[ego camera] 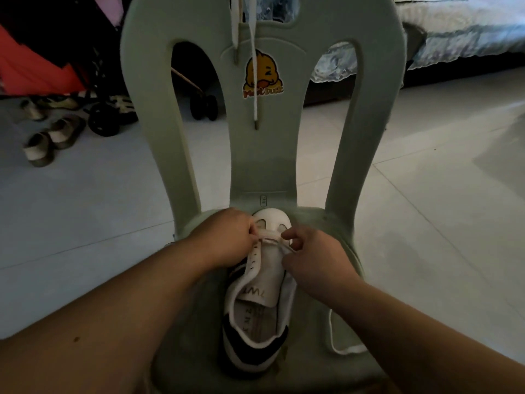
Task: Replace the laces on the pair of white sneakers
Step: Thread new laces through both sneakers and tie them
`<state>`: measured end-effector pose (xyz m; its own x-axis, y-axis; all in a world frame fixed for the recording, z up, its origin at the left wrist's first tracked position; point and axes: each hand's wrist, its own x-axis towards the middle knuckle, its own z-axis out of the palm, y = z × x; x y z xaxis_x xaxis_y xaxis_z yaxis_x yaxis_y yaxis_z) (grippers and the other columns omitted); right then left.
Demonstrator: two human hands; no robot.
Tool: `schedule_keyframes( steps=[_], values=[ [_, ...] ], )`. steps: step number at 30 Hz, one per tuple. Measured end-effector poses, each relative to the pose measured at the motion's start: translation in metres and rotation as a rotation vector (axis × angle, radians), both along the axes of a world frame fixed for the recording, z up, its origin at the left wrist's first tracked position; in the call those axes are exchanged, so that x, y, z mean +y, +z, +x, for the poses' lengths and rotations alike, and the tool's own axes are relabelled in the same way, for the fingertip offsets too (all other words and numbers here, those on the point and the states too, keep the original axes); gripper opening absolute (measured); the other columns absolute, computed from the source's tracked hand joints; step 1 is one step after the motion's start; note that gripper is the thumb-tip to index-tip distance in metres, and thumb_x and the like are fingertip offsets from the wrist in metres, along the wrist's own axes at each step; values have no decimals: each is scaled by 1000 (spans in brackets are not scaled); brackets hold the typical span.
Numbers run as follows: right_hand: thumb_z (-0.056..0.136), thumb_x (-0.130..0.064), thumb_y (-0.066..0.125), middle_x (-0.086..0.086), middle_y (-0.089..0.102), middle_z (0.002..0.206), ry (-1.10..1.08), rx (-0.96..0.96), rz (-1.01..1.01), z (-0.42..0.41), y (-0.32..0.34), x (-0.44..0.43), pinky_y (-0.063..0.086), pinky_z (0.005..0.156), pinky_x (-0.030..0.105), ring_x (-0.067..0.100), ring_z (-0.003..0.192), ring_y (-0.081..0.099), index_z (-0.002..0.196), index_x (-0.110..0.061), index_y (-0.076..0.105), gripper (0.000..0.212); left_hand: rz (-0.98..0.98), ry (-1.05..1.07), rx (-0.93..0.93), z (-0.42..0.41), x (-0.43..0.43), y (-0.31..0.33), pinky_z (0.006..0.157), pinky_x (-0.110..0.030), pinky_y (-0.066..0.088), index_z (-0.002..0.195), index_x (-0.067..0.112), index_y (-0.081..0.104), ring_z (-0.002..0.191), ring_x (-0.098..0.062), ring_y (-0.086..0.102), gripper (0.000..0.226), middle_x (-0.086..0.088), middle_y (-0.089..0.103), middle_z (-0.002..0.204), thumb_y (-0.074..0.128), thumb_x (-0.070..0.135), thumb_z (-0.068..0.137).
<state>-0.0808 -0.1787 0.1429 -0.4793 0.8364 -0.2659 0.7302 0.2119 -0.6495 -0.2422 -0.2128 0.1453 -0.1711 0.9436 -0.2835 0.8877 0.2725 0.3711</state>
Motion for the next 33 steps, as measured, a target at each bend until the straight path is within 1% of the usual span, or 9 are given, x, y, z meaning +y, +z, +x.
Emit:
schedule_keyframes(
  steps=[2, 5, 9, 12, 17, 21, 25, 29, 33],
  values=[
    [83, -13, 59, -5, 62, 117, 1, -1, -9, -1, -2, 1, 39, 61, 13, 6, 87, 53, 126, -28, 57, 46, -21, 19, 32, -10, -5, 10, 67, -29, 44, 80, 19, 66, 77, -14, 57, 17, 3, 60, 82, 54, 22, 91],
    [84, -13, 59, -5, 62, 116, 19, -5, -19, -2, -5, 3, 37, 58, 9, 6, 84, 53, 126, -29, 56, 45, 7, 41, 85, -29, -16, 26, 68, -27, 42, 92, 16, 66, 80, -14, 55, 16, 1, 60, 89, 51, 23, 94],
    [82, -23, 66, -8, 64, 115, 98, 30, 36, -9, 2, 0, 40, 65, 10, 5, 89, 58, 128, -31, 56, 48, 67, -21, -34, -31, -28, 37, 62, -18, 36, 82, 30, 56, 76, -3, 49, 14, 10, 51, 84, 52, 27, 94],
    [85, -35, 68, -17, 66, 112, 153, 173, 97, -19, 11, -2, 41, 80, 13, -1, 100, 60, 121, -33, 64, 37, 130, -61, -100, -21, -30, 35, 62, -18, 33, 73, 39, 46, 76, -1, 46, 24, 12, 47, 84, 54, 28, 93],
    [88, -31, 65, -13, 71, 85, 175, 275, 70, -29, 16, -3, 47, 68, 12, -3, 78, 62, 98, -31, 74, 14, 231, -3, -174, -19, -31, 33, 59, -20, 32, 72, 37, 49, 73, 0, 48, 22, 12, 50, 81, 55, 30, 92],
    [85, -27, 70, -13, 71, 74, 22, 371, -88, -27, 15, 4, 44, 59, 9, -5, 68, 63, 86, -28, 73, 4, 239, 168, -268, -20, -32, 31, 59, -24, 41, 80, 31, 55, 70, -5, 55, 15, 9, 60, 78, 52, 37, 94],
    [81, -14, 73, -11, 70, 66, -154, 536, -262, -25, 20, 10, 42, 49, 6, -7, 57, 61, 80, -14, 73, 1, 17, 188, -206, -12, -29, 13, 76, -31, 52, 93, 31, 57, 83, -6, 58, 24, 10, 62, 92, 60, 54, 83],
    [82, -22, 73, -7, 69, 63, -157, 496, -278, -26, 19, 13, 47, 55, 16, 1, 59, 61, 77, -21, 72, 5, -31, 189, -136, 4, -23, 3, 56, -23, 37, 71, 33, 46, 70, -3, 51, 32, 12, 55, 75, 64, 58, 76],
    [83, -16, 72, -5, 73, 72, -112, 495, -313, -29, 17, 11, 53, 64, 20, 5, 69, 67, 79, -23, 74, 8, -9, 191, 35, 4, -14, -5, 58, -26, 40, 72, 23, 55, 74, -18, 59, 26, 0, 58, 74, 61, 48, 77]
  ],
)
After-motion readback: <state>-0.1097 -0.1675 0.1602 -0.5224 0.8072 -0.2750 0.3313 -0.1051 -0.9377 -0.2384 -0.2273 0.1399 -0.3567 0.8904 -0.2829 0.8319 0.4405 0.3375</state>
